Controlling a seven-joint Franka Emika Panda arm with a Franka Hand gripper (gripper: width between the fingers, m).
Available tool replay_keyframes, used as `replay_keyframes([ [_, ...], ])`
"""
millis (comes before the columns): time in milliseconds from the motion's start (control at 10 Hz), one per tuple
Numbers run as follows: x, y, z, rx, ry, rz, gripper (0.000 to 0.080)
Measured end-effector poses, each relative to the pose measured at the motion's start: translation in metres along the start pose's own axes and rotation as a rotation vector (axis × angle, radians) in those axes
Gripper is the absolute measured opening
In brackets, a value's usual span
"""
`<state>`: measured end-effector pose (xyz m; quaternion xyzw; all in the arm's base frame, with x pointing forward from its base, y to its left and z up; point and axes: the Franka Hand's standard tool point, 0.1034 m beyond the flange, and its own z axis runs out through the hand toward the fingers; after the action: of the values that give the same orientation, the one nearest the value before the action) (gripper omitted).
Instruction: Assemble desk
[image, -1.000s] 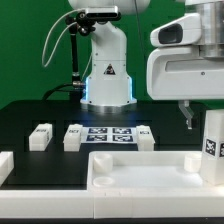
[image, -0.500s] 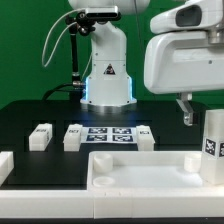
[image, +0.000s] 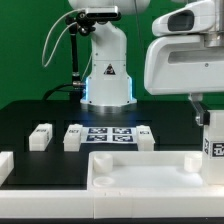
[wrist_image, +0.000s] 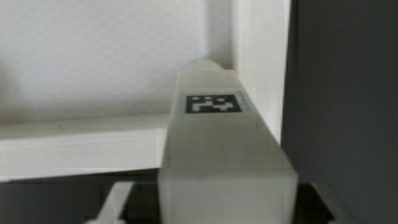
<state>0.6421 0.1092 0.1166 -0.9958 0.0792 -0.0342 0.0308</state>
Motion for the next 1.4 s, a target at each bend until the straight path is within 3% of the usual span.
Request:
replay_keyframes([
  [200,0.000,0.000,0.000,-0.005,-0.006,0.308,0.0288],
  [500,0.000,0.002,0.000,0.027,-0.039,0.858,0.0288],
  [700,-0.001,0.003,0.001,0.035,-0.042,1.033,0.0288],
  [800,-0.001,0.002,0.002,0.039,-0.037,1.047,0.0368],
  [900,-0.002,0.002,0.002,0.039,-0.037,1.030,0.0368],
  [1100,-0.003,-0.003,0.002,0.023,-0.044,0.746,0.0618],
  [1300,-0.003,-0.010,0.004,0.028,-0.069,0.399,0.0640],
  [1400,-0.002,-0.015,0.003,0.044,-0.033,0.390,0.0648],
])
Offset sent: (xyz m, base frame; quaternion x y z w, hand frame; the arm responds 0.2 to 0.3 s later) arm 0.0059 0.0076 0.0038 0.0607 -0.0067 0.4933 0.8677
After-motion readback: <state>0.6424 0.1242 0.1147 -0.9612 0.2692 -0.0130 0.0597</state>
